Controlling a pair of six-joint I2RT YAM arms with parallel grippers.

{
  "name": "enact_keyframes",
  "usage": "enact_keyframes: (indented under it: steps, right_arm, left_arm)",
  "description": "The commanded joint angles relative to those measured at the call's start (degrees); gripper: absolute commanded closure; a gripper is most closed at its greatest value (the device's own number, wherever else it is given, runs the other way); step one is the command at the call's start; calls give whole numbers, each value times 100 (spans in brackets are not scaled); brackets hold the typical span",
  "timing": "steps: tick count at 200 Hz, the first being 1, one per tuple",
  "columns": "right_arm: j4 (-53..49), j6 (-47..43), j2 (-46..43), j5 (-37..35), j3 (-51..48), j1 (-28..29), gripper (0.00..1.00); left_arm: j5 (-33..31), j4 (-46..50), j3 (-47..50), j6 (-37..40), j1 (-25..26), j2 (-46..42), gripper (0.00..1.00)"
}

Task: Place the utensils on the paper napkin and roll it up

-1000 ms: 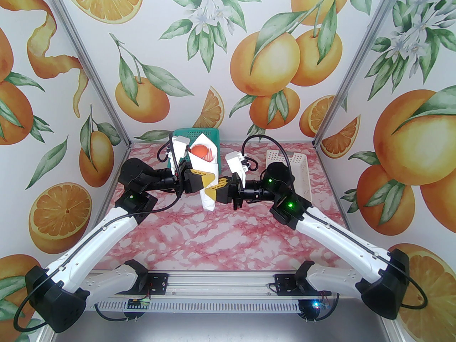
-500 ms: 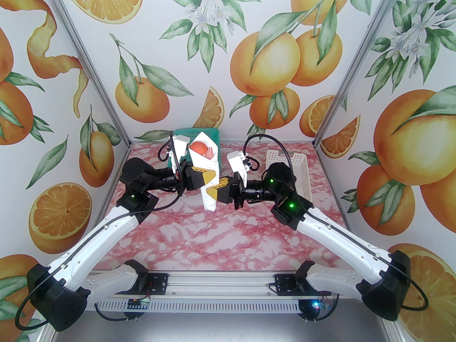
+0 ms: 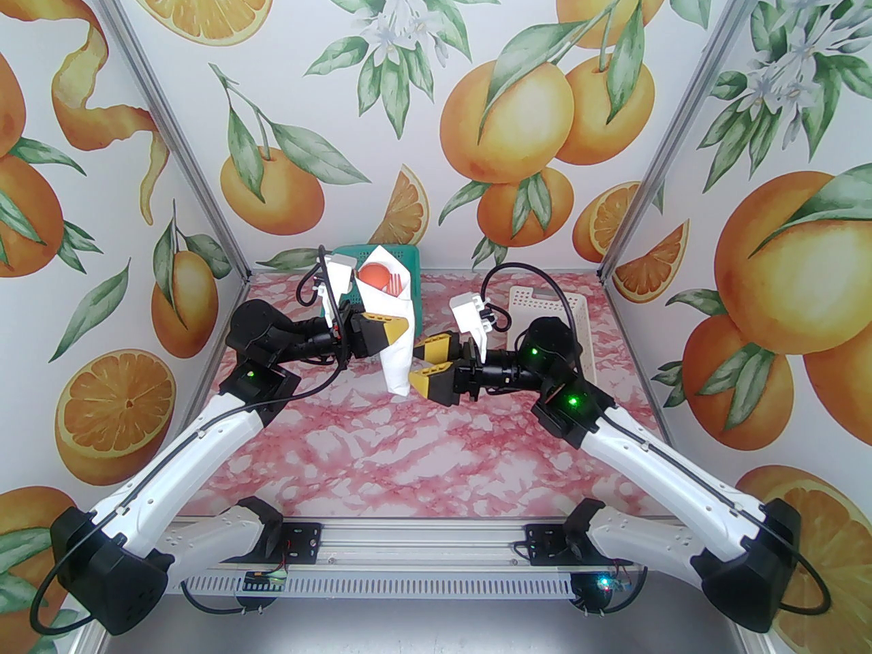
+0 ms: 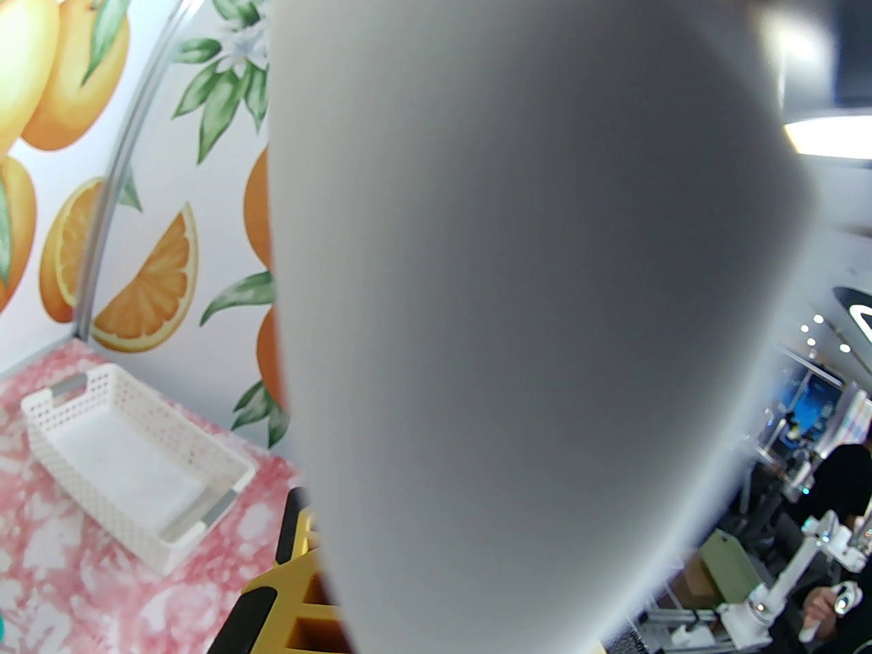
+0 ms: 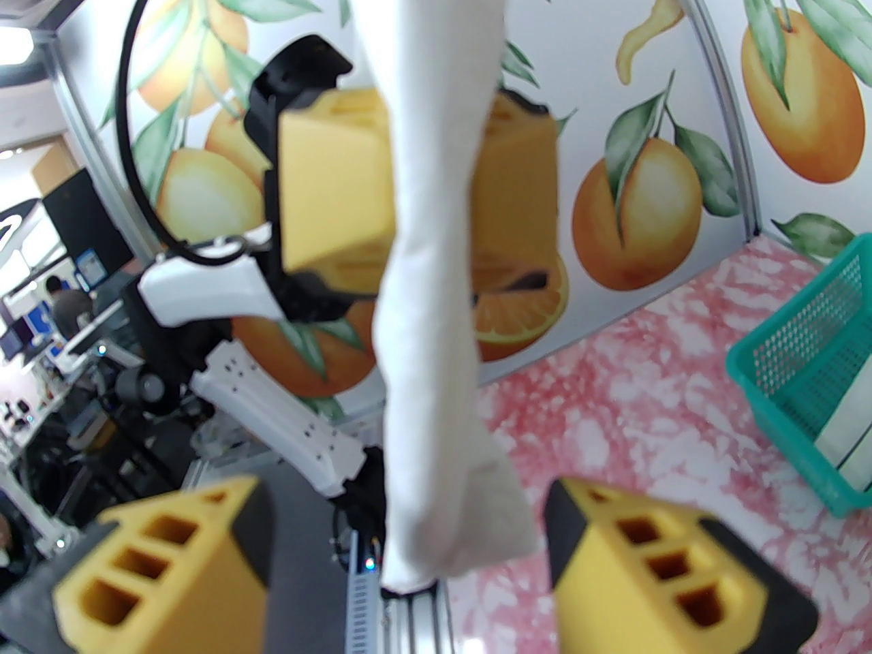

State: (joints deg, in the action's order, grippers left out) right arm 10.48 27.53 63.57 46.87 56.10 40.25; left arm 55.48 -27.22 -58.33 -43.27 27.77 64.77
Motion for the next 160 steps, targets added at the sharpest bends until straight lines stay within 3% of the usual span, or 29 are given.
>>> enact_keyframes:
  steps: [1,34,83,131,153,160]
  right_arm:
    - [-31,-179,347,-183,431,143,34]
    - [42,-241,604,-122,780,168,37]
    - [40,-268,733,-110,886,195,51]
    - [141,-73,845,-17,964,190,79]
    - [138,61,886,75,1000,155,100]
    - [184,123,894,97,987,133,100]
  left_arm:
    - [-46,-69,-21,46,-26,13,100]
    - [-142,119,31,131,-25,0,100]
    - [-301,509,14,334,-34,-44,100]
    - [-85,633,-37,359,-33,-24,100]
    - [1,887,-117,520,-48,-74,100]
    - [-7,972,-141,575,-58,-100,92]
